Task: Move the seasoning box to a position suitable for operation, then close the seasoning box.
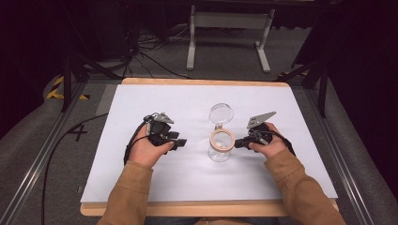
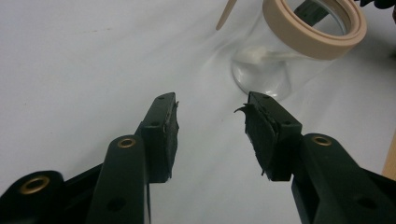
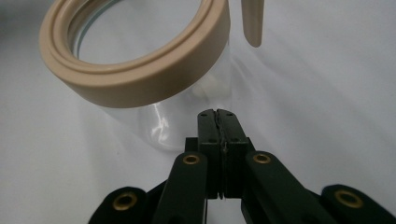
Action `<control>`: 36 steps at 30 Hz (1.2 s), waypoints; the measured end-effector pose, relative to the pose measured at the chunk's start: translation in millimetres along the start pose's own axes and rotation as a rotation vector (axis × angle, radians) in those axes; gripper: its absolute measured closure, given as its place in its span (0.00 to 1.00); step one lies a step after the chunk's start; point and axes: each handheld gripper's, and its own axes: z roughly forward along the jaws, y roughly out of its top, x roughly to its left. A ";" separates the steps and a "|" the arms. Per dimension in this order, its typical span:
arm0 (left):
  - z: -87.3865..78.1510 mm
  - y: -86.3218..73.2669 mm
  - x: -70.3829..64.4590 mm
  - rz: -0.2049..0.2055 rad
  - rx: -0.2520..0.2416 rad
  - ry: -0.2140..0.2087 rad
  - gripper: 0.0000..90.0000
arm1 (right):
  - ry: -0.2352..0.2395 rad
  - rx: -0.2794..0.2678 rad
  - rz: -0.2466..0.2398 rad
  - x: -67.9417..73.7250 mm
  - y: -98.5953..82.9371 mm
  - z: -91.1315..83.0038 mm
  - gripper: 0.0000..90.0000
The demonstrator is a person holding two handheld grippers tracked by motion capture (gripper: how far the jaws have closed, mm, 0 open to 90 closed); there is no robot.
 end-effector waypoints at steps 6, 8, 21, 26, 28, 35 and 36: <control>2.9 3.8 0.2 0.003 -0.004 -0.005 0.60 | 0.006 0.010 -0.005 5.7 -2.0 1.8 1.00; 3.5 4.7 0.6 0.003 -0.004 -0.010 0.61 | 0.005 0.010 -0.007 6.1 -2.2 1.9 1.00; 15.9 24.9 4.3 0.056 -0.024 -0.044 0.76 | -0.083 -0.055 0.004 18.2 -7.7 -20.3 0.99; 16.0 27.6 3.2 0.076 0.011 -0.044 0.93 | -0.094 -0.090 0.006 22.9 -6.3 -33.5 0.99; 16.1 27.5 2.9 0.077 0.006 -0.048 0.96 | -0.095 -0.096 0.007 23.6 -5.9 -34.9 0.99; 19.2 30.9 6.8 0.059 -0.030 -0.038 1.00 | -0.044 -0.145 0.032 23.2 -0.3 -44.7 0.99; 19.8 31.8 6.5 0.054 -0.030 -0.035 1.00 | -0.045 -0.153 0.027 23.4 1.3 -47.8 0.99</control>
